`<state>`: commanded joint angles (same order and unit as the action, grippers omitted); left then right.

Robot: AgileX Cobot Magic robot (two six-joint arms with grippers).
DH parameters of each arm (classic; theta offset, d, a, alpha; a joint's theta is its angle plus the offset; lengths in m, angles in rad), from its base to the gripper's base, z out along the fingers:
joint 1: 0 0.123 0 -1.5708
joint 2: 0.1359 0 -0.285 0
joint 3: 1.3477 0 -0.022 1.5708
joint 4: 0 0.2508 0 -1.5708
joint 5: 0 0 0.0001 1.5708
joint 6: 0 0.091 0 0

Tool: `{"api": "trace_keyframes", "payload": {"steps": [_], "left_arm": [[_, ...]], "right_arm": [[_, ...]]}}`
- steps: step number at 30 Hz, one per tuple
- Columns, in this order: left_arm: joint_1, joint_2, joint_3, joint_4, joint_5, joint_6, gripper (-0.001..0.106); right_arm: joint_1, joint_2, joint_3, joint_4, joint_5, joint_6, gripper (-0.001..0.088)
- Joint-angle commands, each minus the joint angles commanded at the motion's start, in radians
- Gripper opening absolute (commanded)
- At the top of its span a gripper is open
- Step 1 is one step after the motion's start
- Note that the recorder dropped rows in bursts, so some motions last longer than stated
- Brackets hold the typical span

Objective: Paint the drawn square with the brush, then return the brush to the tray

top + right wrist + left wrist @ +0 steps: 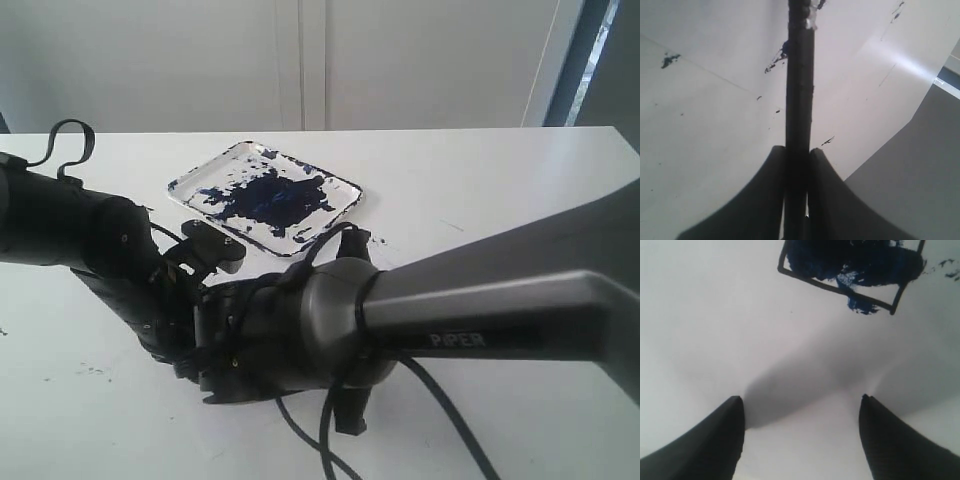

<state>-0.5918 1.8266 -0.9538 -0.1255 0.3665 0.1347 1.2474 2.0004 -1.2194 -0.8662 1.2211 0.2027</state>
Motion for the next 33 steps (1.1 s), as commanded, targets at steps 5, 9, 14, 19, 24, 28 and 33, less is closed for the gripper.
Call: {"api": "trace_keyframes", "payload": {"steps": [5, 9, 14, 19, 24, 28, 33], "left_arm": [[0.0, 0.0, 0.0, 0.0, 0.0, 0.0, 0.069], [0.0, 0.0, 0.0, 0.0, 0.0, 0.0, 0.069], [0.0, 0.0, 0.0, 0.0, 0.0, 0.0, 0.069], [0.0, 0.0, 0.0, 0.0, 0.002, 0.0, 0.069], [0.0, 0.0, 0.0, 0.0, 0.01, 0.0, 0.069], [0.0, 0.0, 0.0, 0.0, 0.01, 0.0, 0.069], [0.0, 0.0, 0.0, 0.0, 0.01, 0.0, 0.069]], "right_arm": [[0.038, 0.0, 0.0, 0.034, 0.0, -0.019, 0.0], [0.053, -0.002, 0.0, 0.045, 0.0, -0.019, 0.0], [0.057, -0.002, 0.0, 0.05, 0.0, -0.019, 0.0], [0.053, -0.002, 0.0, 0.046, 0.0, -0.019, 0.0], [0.026, -0.002, 0.004, 0.039, 0.0, -0.019, 0.0], [-0.002, -0.002, 0.014, 0.032, 0.0, -0.017, 0.0], [-0.031, -0.002, 0.024, 0.016, 0.0, -0.013, 0.0]]}}
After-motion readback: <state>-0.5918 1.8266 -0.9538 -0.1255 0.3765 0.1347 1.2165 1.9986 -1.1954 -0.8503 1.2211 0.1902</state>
